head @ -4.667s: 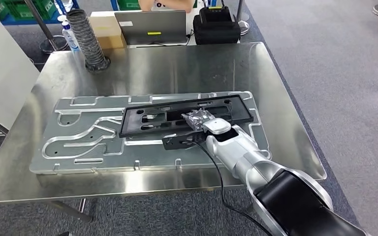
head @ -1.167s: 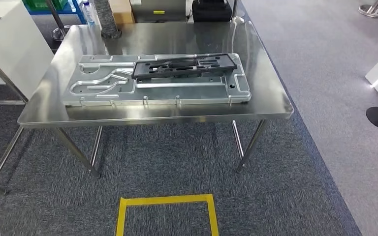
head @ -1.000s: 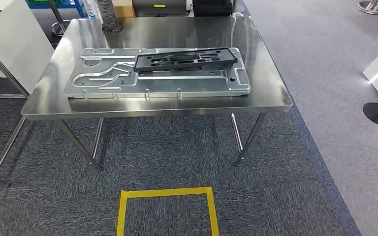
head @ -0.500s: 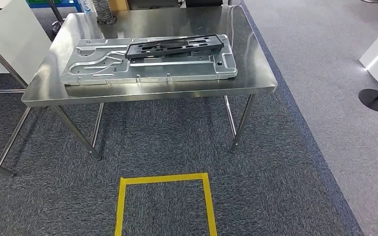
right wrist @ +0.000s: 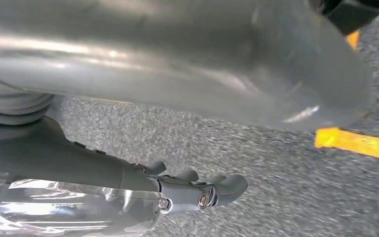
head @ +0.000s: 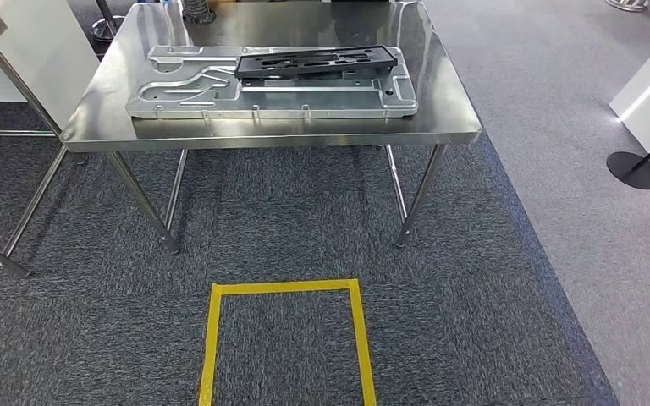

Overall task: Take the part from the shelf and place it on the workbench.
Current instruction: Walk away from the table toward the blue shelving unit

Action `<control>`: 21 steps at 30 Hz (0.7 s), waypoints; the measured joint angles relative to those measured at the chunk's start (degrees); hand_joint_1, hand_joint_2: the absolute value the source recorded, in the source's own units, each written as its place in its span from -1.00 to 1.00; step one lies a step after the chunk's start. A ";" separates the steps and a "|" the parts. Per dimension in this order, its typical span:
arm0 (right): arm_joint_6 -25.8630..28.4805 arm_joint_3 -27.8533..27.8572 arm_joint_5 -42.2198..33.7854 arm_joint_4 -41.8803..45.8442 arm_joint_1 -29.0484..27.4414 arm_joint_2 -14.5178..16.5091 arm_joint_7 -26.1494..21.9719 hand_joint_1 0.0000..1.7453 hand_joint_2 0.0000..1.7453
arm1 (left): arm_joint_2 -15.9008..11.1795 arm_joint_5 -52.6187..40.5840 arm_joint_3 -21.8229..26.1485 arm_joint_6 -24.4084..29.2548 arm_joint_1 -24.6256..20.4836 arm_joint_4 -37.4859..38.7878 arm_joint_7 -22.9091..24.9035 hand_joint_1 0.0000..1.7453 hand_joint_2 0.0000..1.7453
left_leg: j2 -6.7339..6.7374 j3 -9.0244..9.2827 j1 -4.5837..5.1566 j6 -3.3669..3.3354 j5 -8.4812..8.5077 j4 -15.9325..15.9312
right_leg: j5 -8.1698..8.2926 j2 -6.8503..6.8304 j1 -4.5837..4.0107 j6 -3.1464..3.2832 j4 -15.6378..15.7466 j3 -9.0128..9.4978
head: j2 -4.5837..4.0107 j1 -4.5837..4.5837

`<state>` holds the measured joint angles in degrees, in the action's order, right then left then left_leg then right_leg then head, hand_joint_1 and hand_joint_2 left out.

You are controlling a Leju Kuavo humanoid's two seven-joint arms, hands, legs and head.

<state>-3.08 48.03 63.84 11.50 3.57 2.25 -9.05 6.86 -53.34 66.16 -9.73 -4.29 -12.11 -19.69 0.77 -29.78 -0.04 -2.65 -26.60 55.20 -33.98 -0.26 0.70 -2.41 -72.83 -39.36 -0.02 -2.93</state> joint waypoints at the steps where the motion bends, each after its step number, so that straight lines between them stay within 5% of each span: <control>1: 0.00 -0.01 0.00 -0.01 0.01 0.00 0.00 -1.00 -1.00 | 0.00 -0.01 0.00 0.01 0.01 0.00 0.00 -1.00 -1.00 | 0.00 -0.83 0.05 0.07 0.41 0.31 | 0.73 0.00 0.03 0.00 -0.54 0.75 | 0.00 0.00; 4: 0.00 -0.07 0.02 -0.01 0.17 -0.03 0.02 -1.00 -1.00 | 0.03 -0.04 0.00 0.05 -0.01 0.00 0.00 -1.00 -1.00 | -0.04 -2.90 0.14 0.49 1.27 1.41 | 4.54 0.03 -0.20 0.79 9.34 8.50 | 0.00 0.00; 6: -0.01 -0.10 0.08 -0.01 0.36 -0.07 0.14 -1.00 -1.00 | 0.08 -0.06 0.00 0.18 -0.06 0.00 -0.01 -1.00 -1.00 | 0.02 -3.66 0.19 1.00 1.92 1.83 | 4.43 0.05 -0.56 1.46 16.20 12.70 | 0.00 -0.01; 7: -0.02 -0.11 0.10 -0.01 0.42 -0.09 0.27 -1.00 -1.00 | 0.09 -0.06 0.00 0.25 -0.08 0.00 -0.03 -1.00 -1.00 | 0.07 -3.90 0.17 1.33 2.33 1.86 | 4.11 0.05 -0.73 1.68 17.52 13.25 | 0.00 -0.01; 10: -0.13 -0.11 0.13 -0.03 0.48 -0.04 0.73 -1.00 -1.00 | -0.11 -0.04 0.01 0.33 -0.06 0.00 -0.31 -1.00 -1.00 | -0.11 -4.71 0.07 2.30 2.09 2.54 | 5.18 -0.18 -0.50 2.70 18.49 12.51 | 0.00 -0.01; 14: -0.93 -0.05 -0.20 -0.07 0.46 -0.01 1.35 -1.00 -1.00 | -0.31 -0.05 0.04 0.96 0.06 0.00 -0.23 -1.00 -1.00 | -0.41 -8.43 -0.37 3.35 -6.66 14.37 | 7.22 -0.40 -0.23 3.56 18.72 10.27 | 0.00 -0.02; 16: -1.91 0.19 -0.80 -0.07 0.45 0.06 1.89 -1.00 -1.00 | -0.33 -0.21 0.04 1.60 0.07 0.00 0.29 -1.00 -1.00 | -0.40 -8.47 -0.64 3.71 -6.94 17.92 | 8.07 -0.41 -0.21 3.36 18.35 8.95 | 0.00 -0.02; 17: -2.44 0.41 -1.17 -0.07 0.45 0.15 2.27 -1.00 -1.00 | -0.37 -0.34 0.04 1.87 0.07 0.00 0.58 -1.00 -1.00 | -0.40 -7.05 -0.76 3.81 -5.61 16.69 | 8.39 -0.40 -0.15 3.20 18.06 8.29 | 0.00 -0.02; 19: -3.16 1.05 -2.03 -0.07 0.46 0.43 3.03 -1.00 -1.00 | -0.49 -0.57 0.04 2.26 -0.02 0.00 1.02 -1.00 -1.00 | -0.42 -1.54 -0.92 3.82 -3.18 8.80 | 8.85 -0.36 -0.03 2.74 17.17 7.02 | 0.00 -0.02; 21: -3.39 1.69 -2.63 -0.07 0.51 0.63 3.43 -1.00 -1.00 | -0.57 -0.71 0.04 2.46 -0.12 0.00 1.23 -1.00 -1.00 | -0.57 2.39 -0.75 3.30 -2.94 2.24 | 9.24 -0.35 -0.08 2.10 16.33 6.11 | 0.00 -0.01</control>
<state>-6.48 49.71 61.21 11.43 4.07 2.89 -5.62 6.29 -54.04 66.20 -7.27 -4.41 -12.11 -18.46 0.19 -27.39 -0.79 0.65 -29.54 57.45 -24.74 -0.62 0.62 -0.30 -56.50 -33.25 -0.02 -2.94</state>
